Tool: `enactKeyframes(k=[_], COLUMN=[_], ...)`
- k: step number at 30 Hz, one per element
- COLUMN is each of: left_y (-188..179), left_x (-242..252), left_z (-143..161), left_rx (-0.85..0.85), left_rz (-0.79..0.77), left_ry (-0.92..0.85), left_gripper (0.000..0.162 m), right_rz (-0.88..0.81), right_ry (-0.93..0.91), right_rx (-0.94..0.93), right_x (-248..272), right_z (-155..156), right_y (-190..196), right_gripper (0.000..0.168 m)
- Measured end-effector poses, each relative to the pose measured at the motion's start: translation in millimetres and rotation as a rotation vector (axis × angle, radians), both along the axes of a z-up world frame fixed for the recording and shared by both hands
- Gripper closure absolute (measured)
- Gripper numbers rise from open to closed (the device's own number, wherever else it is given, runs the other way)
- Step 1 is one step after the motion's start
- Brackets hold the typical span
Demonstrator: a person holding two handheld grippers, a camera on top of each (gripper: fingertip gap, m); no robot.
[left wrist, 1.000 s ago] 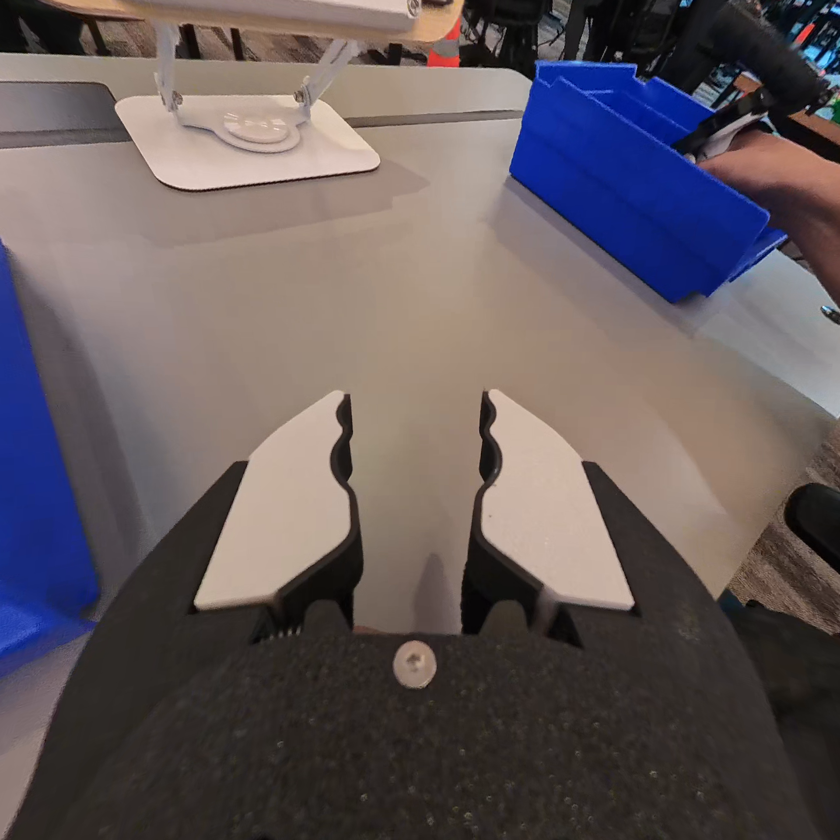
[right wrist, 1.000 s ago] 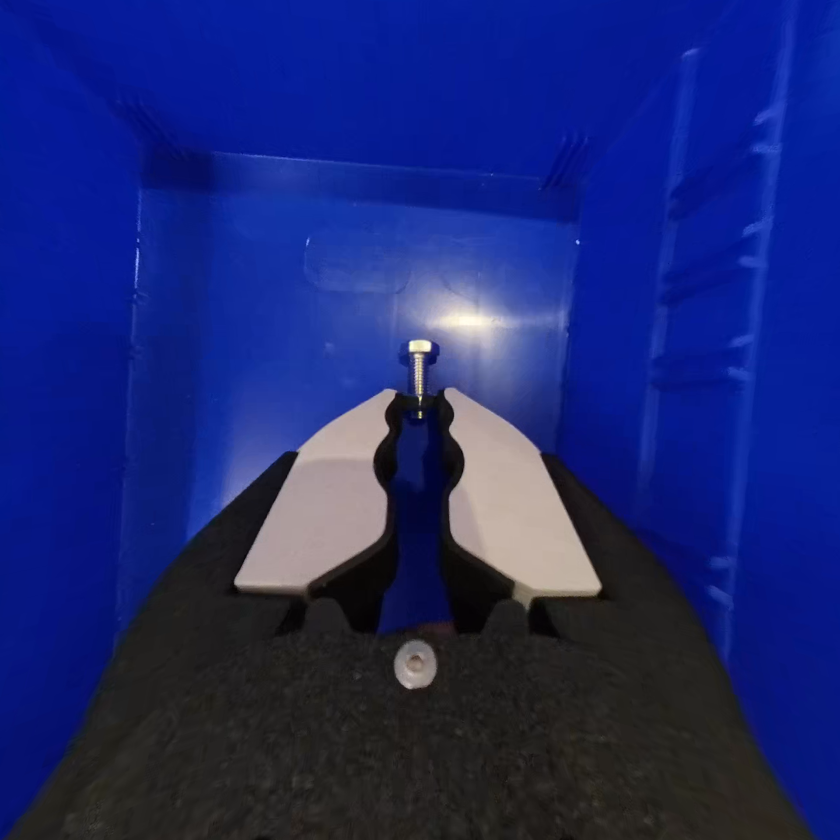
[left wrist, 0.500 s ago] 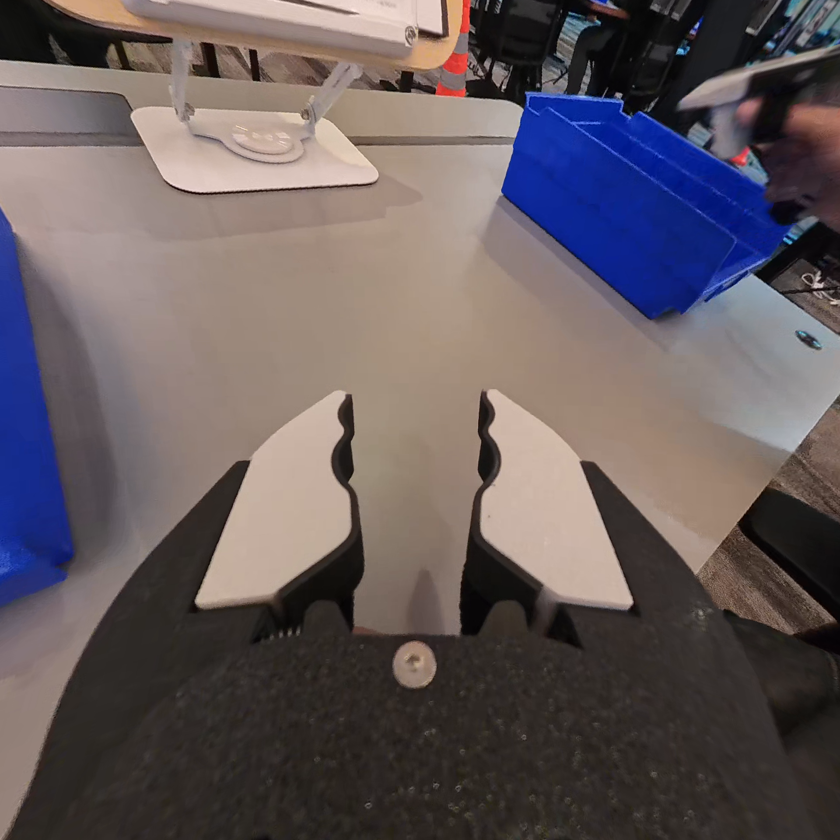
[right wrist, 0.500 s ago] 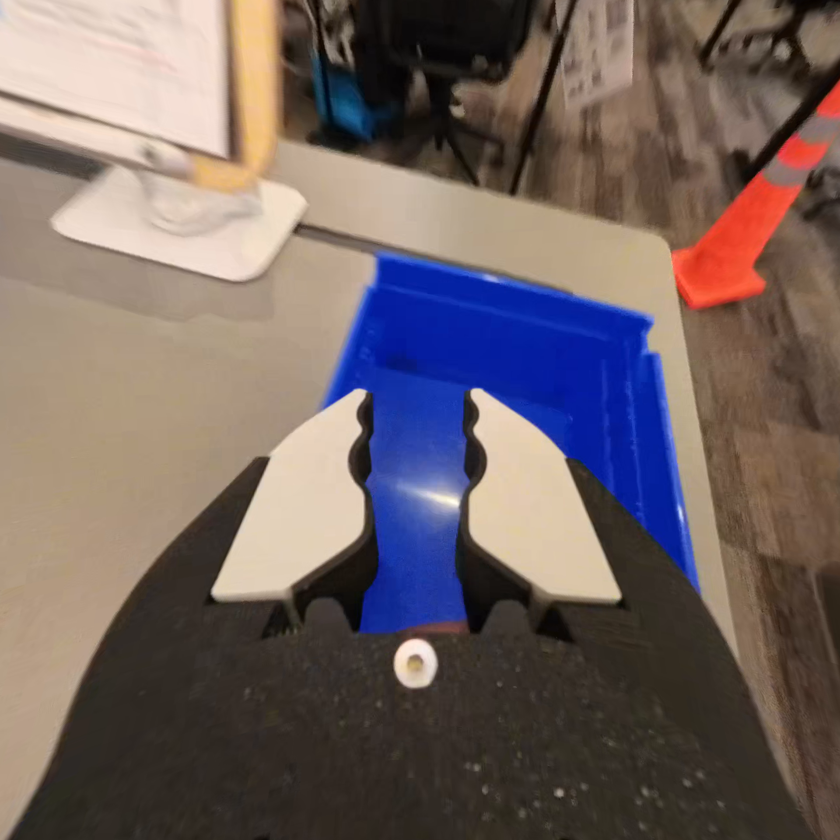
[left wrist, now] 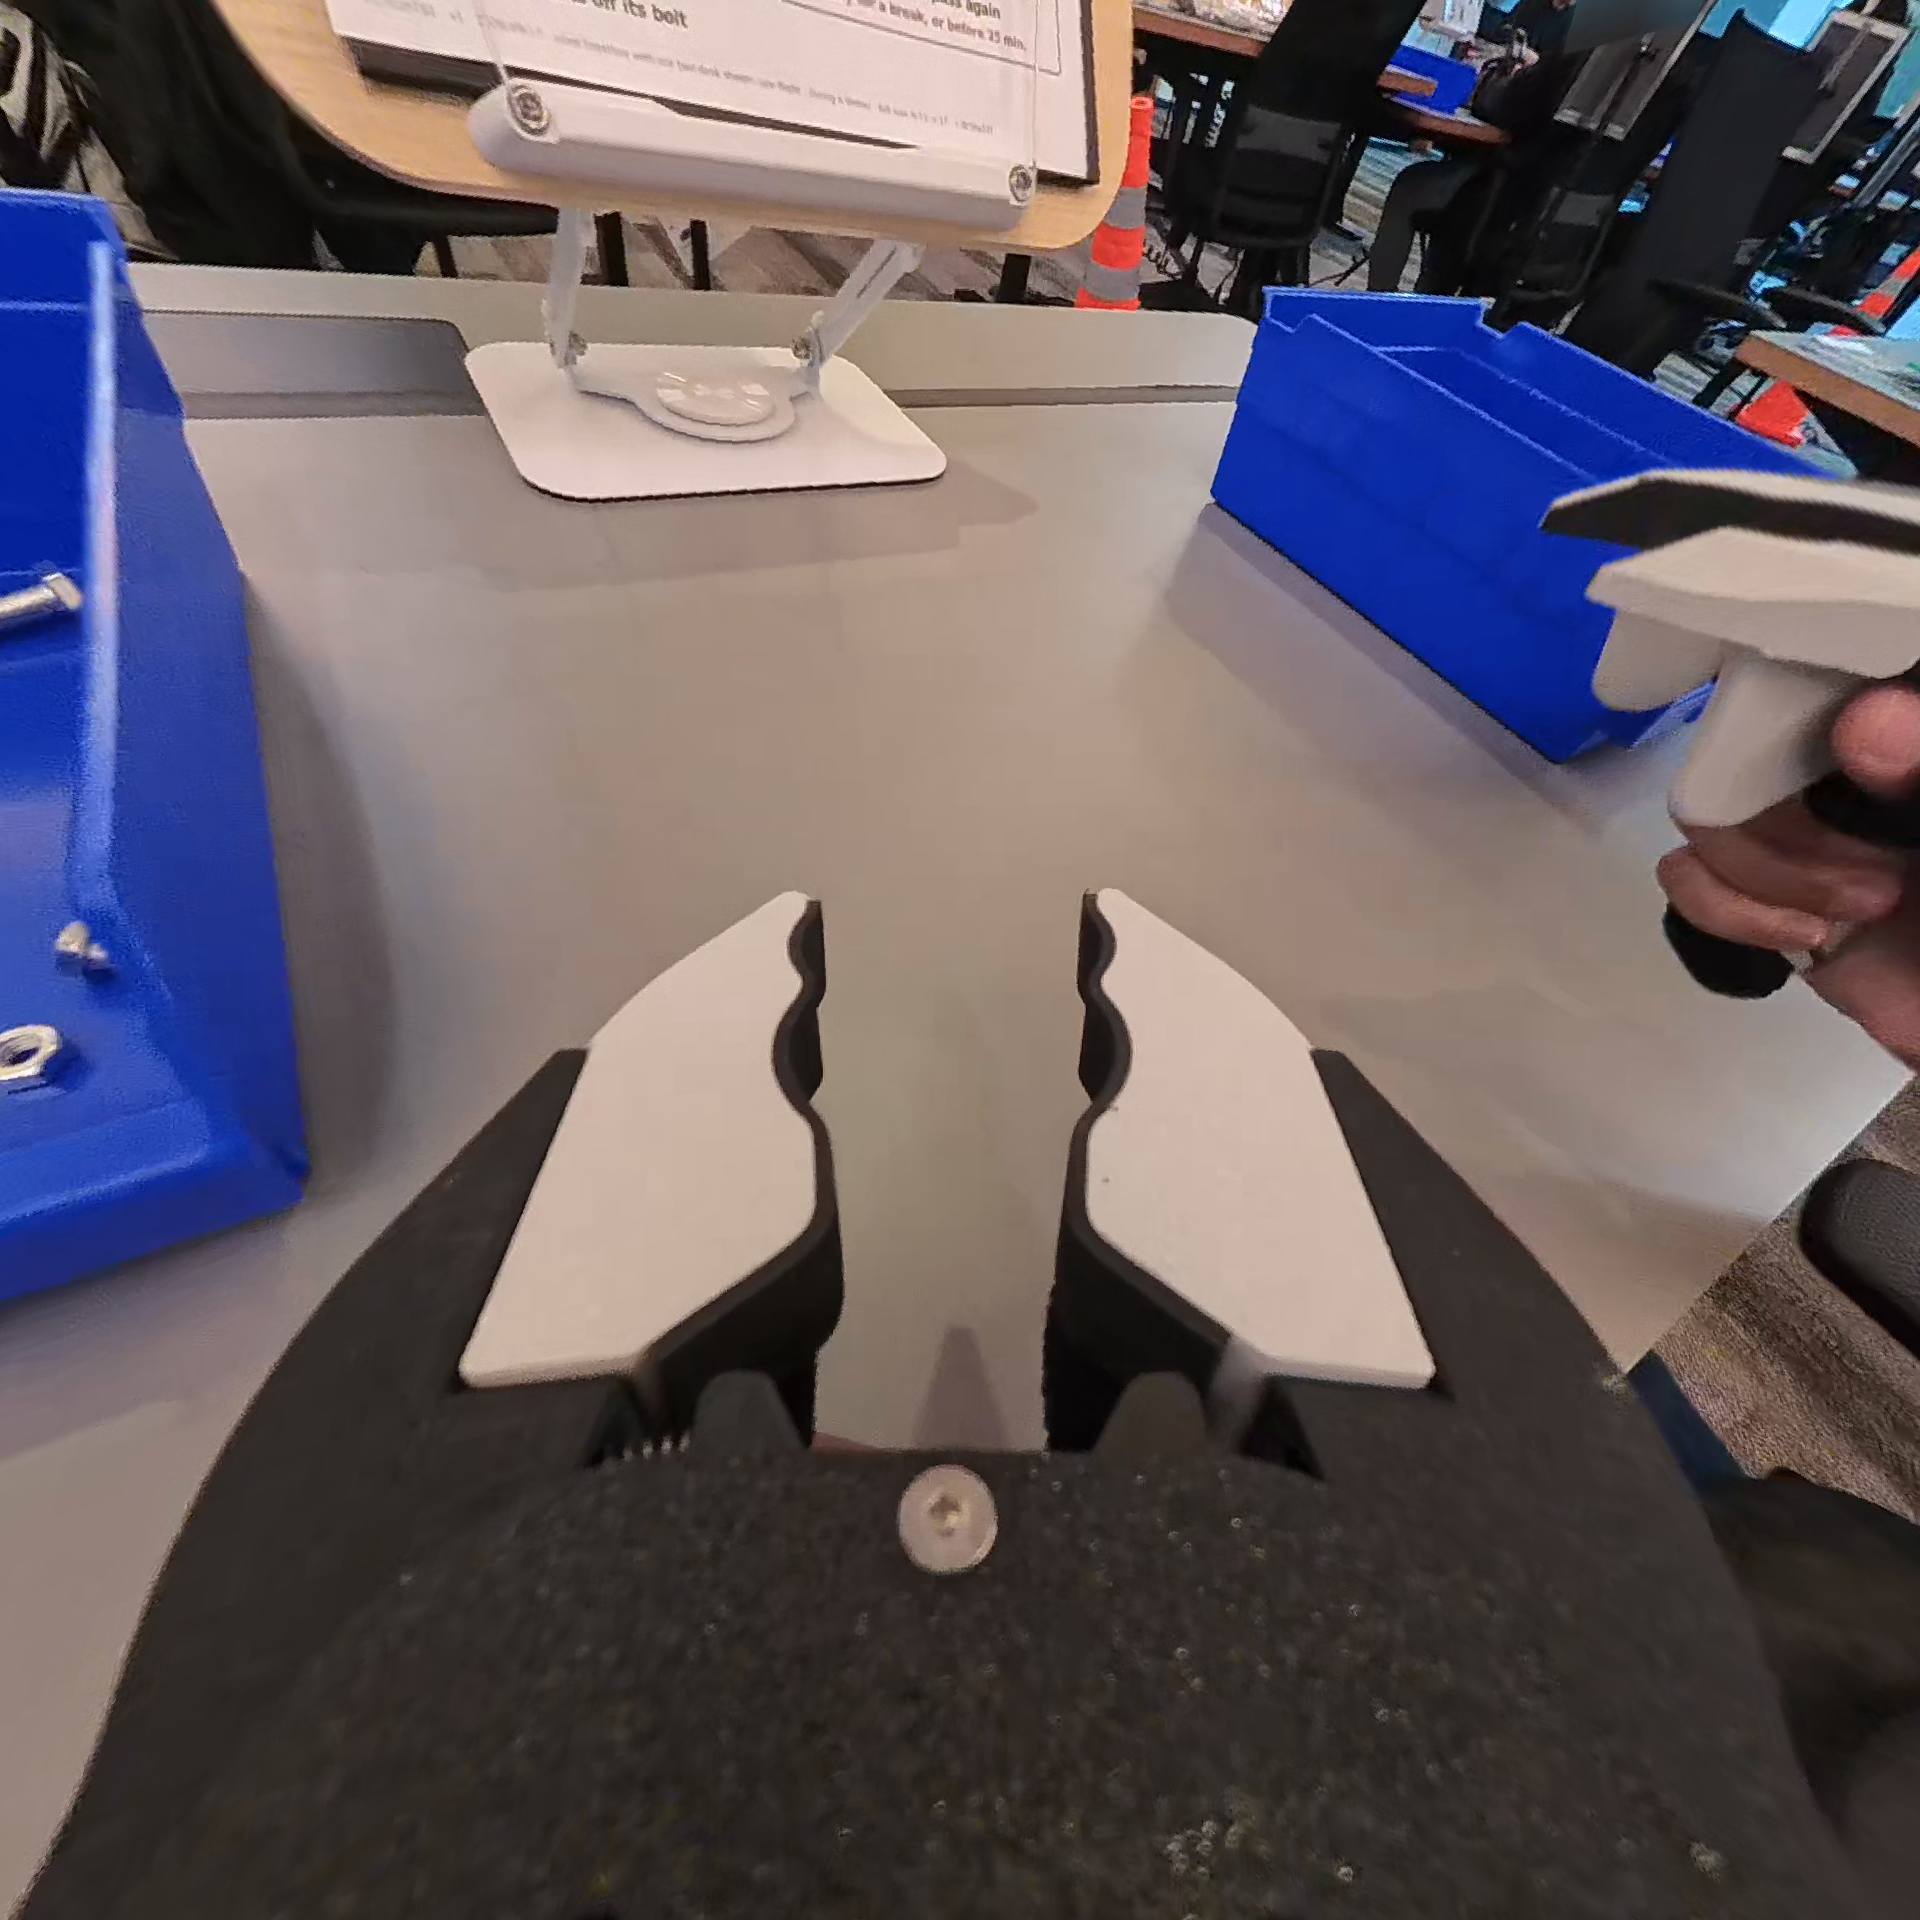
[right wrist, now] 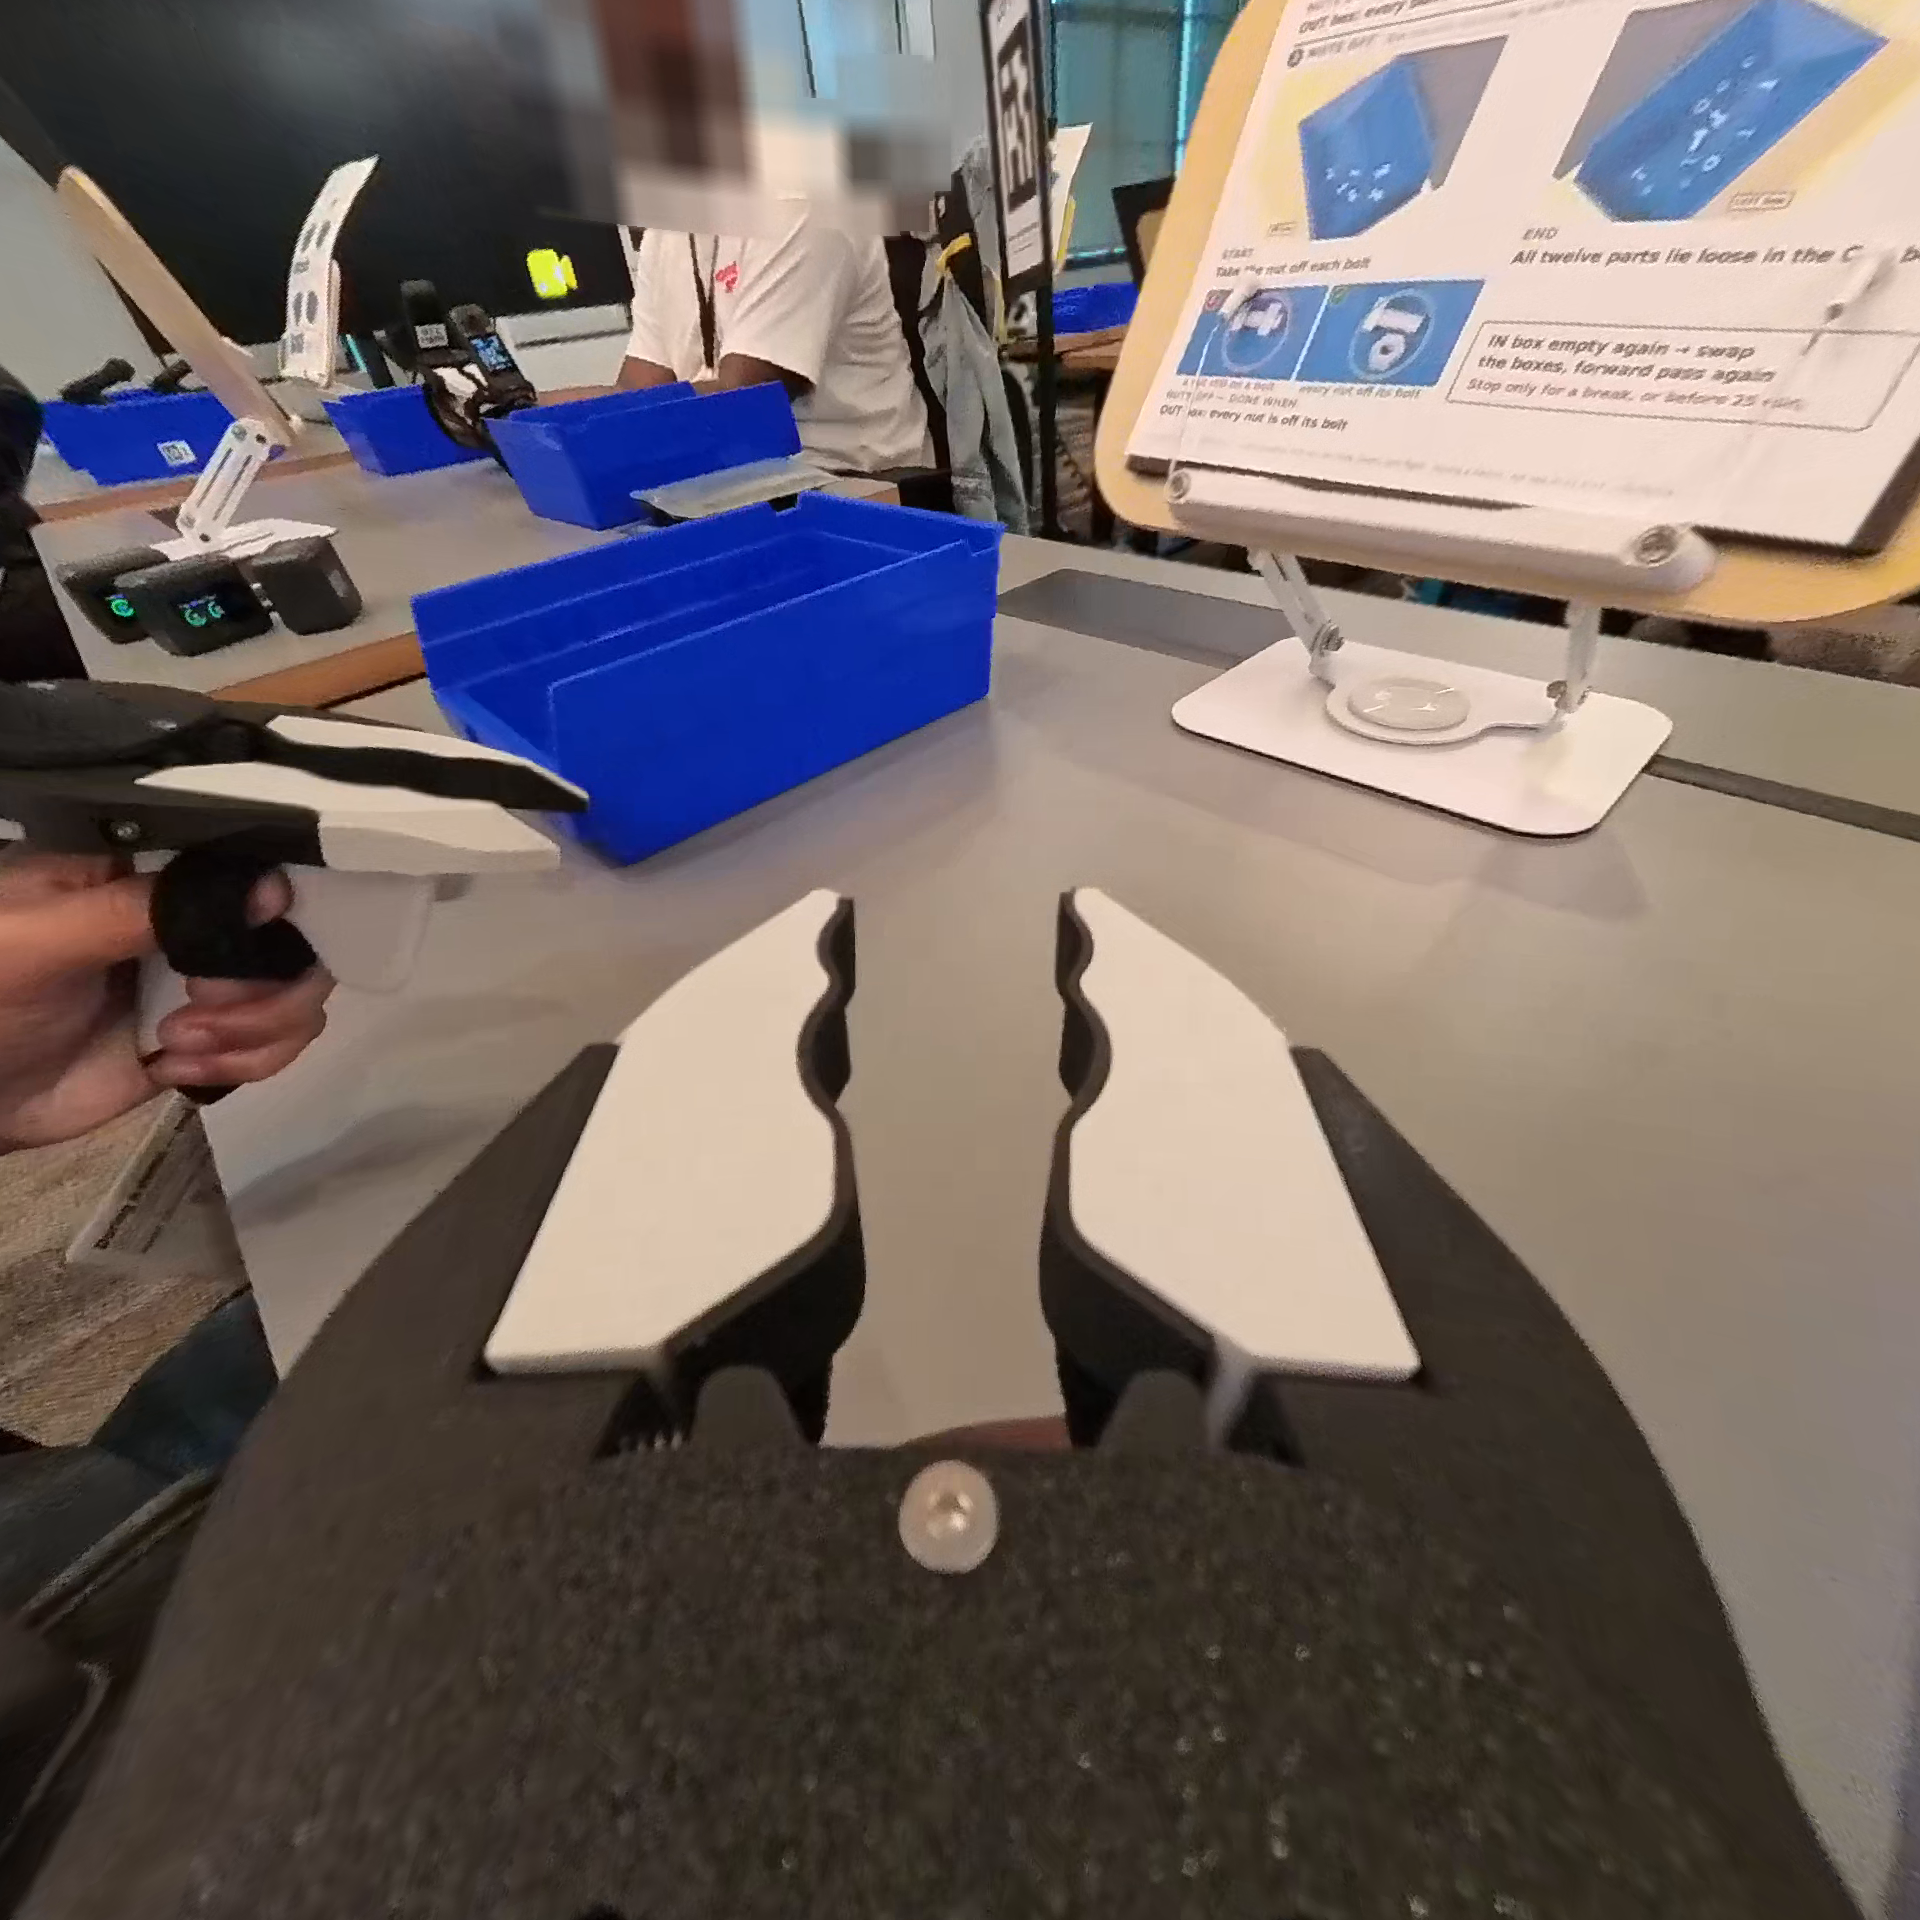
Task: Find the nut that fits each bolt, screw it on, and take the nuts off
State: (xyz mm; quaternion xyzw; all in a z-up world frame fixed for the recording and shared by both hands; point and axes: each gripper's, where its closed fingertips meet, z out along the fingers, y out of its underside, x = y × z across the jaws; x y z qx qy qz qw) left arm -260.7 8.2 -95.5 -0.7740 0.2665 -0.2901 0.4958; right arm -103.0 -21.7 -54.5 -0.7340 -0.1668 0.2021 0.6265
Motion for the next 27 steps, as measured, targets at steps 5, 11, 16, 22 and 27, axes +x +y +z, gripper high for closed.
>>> enactKeyframes(k=[5, 11, 16, 22, 27], left_y=[1.9, 12.9, 19.6, 29.8, 63.1], left_x=[-13.0, -36.0, -49.6, -68.3, -111.1], left_z=[-4.0, 5.0, 5.5, 18.0, 29.9], left_rx=[-0.044, -0.023, -0.053, -0.066, -0.056], left_rz=[0.031, 0.096, 0.135, 0.192, 0.297], left_ry=[-0.06, -0.037, -0.05, -0.072, 0.02], left_gripper=[0.115, 0.116, 0.116, 0.117, 0.118], right_rz=[-0.004, -0.021, -0.004, -0.024, -0.04], right_ry=[-0.096, -0.201, -0.244, -0.068, -0.039], right_rx=[-0.014, -0.015, -0.037, -0.069, -0.076], right_x=[-0.7, -2.8, -10.8, -5.8, 6.1], right_z=[-14.4, -25.5, -37.1, -26.2, -20.3], right_y=[-6.2, -7.6, -0.5, 16.4, 30.6], right_gripper=[0.131, 0.135, 0.139, 0.14, 0.14])
